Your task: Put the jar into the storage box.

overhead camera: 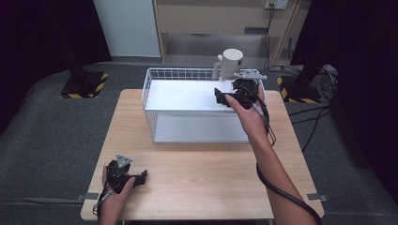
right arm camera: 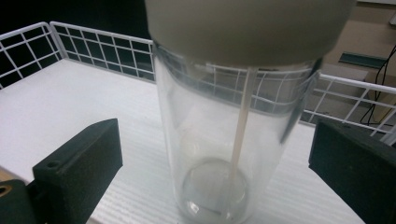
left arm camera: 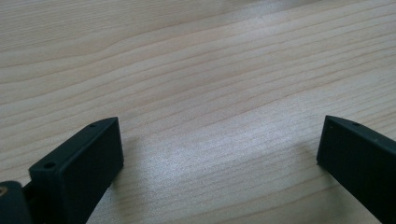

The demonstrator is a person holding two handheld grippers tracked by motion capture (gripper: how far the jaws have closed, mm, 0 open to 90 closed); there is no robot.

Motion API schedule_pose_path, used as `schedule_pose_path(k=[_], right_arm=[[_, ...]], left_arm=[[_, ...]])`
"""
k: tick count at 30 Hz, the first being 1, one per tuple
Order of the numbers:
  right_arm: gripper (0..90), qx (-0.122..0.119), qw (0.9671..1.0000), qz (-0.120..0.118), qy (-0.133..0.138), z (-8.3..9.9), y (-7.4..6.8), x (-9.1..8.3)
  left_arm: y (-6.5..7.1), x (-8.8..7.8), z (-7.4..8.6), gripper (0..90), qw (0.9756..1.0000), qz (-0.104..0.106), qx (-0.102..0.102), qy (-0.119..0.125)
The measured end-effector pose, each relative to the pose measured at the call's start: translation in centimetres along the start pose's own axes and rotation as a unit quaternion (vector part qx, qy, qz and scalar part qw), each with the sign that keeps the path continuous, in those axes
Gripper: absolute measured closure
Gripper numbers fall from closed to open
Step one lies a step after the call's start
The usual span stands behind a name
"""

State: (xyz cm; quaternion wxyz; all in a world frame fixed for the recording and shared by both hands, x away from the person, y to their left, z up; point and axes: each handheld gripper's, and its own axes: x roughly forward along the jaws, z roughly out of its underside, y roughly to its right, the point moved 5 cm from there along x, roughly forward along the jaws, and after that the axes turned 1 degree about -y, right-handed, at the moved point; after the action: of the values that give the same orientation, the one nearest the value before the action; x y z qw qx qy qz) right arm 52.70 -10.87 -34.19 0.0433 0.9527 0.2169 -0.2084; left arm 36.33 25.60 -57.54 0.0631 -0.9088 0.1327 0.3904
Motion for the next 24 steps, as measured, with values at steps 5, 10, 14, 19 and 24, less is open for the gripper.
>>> schedule_pose_path(k=[5,10,14,19,24], right_arm=[[2.8,-0.001,1.0000,-0.004,-0.002,0.7,-0.4,-0.9],[2.8,-0.002,1.0000,-0.006,-0.001,1.3,-0.5,-1.7],[2.7,-0.005,0.9999,-0.012,0.000,2.0,-0.9,-2.3],[2.5,-0.010,0.9999,-0.013,-0.002,2.7,-1.2,-2.8],[2.2,-0.015,0.9997,-0.015,-0.007,3.6,-1.4,-3.2]], left_arm=[[0.0,0.0,0.0,0.0,1.0000,0.000,0.000,0.000],[0.0,0.0,0.0,0.0,1.0000,0.000,0.000,0.000],[0.0,0.0,0.0,0.0,1.0000,0.000,0.000,0.000],[0.0,0.0,0.0,0.0,1.0000,0.000,0.000,0.000],[0.0,0.0,0.0,0.0,1.0000,0.000,0.000,0.000]])
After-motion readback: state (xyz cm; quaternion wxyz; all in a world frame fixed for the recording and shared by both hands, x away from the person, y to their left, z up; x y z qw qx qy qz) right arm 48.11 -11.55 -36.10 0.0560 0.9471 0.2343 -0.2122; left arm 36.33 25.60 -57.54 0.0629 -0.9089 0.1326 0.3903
